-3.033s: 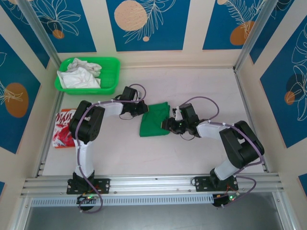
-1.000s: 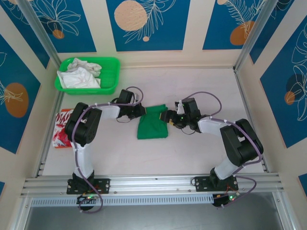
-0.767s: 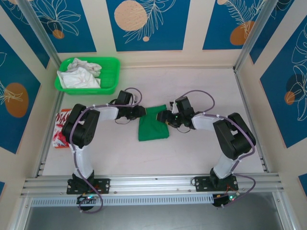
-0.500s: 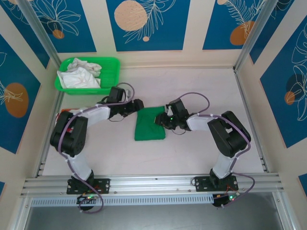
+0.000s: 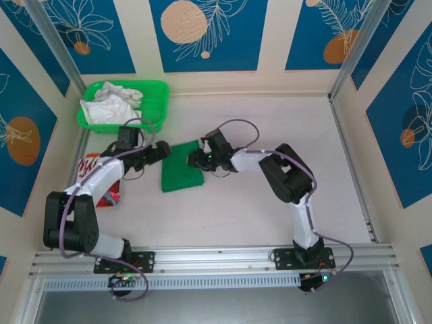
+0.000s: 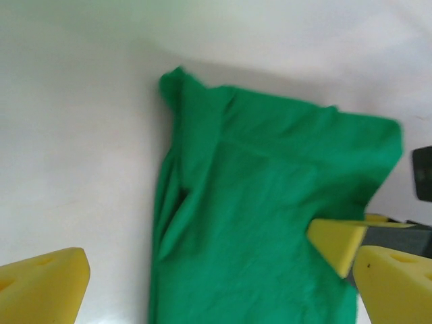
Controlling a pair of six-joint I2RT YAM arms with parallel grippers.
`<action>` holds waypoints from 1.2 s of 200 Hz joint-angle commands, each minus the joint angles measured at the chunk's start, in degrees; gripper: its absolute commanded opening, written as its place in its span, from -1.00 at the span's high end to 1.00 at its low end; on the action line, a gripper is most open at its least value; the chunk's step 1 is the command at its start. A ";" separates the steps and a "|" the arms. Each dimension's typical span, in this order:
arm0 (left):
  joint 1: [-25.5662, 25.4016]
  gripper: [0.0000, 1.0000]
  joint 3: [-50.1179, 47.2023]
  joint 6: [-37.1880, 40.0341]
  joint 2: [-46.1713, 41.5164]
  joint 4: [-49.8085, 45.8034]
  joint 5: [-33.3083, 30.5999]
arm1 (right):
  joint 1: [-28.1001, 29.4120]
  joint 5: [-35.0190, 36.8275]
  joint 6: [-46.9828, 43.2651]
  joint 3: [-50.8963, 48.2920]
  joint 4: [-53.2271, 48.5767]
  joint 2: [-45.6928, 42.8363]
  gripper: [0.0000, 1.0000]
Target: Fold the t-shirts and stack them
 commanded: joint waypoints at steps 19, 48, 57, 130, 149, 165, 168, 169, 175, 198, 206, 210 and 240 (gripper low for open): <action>6.13 -1.00 -2.38 2.85 -2.14 -5.44 2.00 | 2.70 0.47 5.76 6.18 0.90 4.82 0.27; 7.34 -1.00 -3.85 3.58 -0.04 -2.24 2.94 | 3.06 0.97 1.67 4.08 2.45 1.25 -0.21; 7.33 -1.00 -5.24 3.25 0.65 0.76 3.37 | 2.84 0.66 -0.74 3.36 2.39 0.04 -0.36; 6.60 -1.00 -7.55 3.55 5.87 14.26 9.10 | 1.46 7.63 -11.91 6.45 -11.29 -1.54 -0.59; 6.64 -1.00 -6.77 3.40 7.98 14.81 10.38 | 1.67 6.71 -12.96 11.36 -14.76 2.06 -0.58; 6.57 -1.00 -6.68 2.62 9.48 16.15 11.95 | 1.89 6.19 -12.89 13.95 -16.17 4.62 -0.48; 6.55 -1.00 -6.62 2.46 9.74 16.36 12.27 | 1.88 6.05 -12.81 14.30 -16.24 5.03 -0.44; 6.60 -1.00 -6.61 2.39 9.85 16.40 12.32 | 1.89 6.01 -12.81 14.35 -16.26 5.12 -0.43; 6.47 -1.00 -6.60 2.18 10.34 16.81 12.74 | 1.91 5.90 -12.60 14.74 -16.50 5.60 -0.35; 6.03 -0.98 -6.68 1.64 11.58 17.55 13.41 | 1.64 5.38 -10.50 15.13 -16.42 7.29 0.00; 5.77 -0.98 -6.68 1.53 11.84 17.77 13.58 | 1.34 5.29 -8.97 14.22 -15.25 7.38 0.24; 5.69 -0.97 -6.68 1.46 11.89 17.85 13.62 | 1.18 5.05 -8.07 13.51 -14.30 7.33 0.33; 4.72 -0.94 -6.60 1.20 12.51 18.54 13.83 | 0.24 4.19 -4.89 10.42 -11.04 7.49 0.61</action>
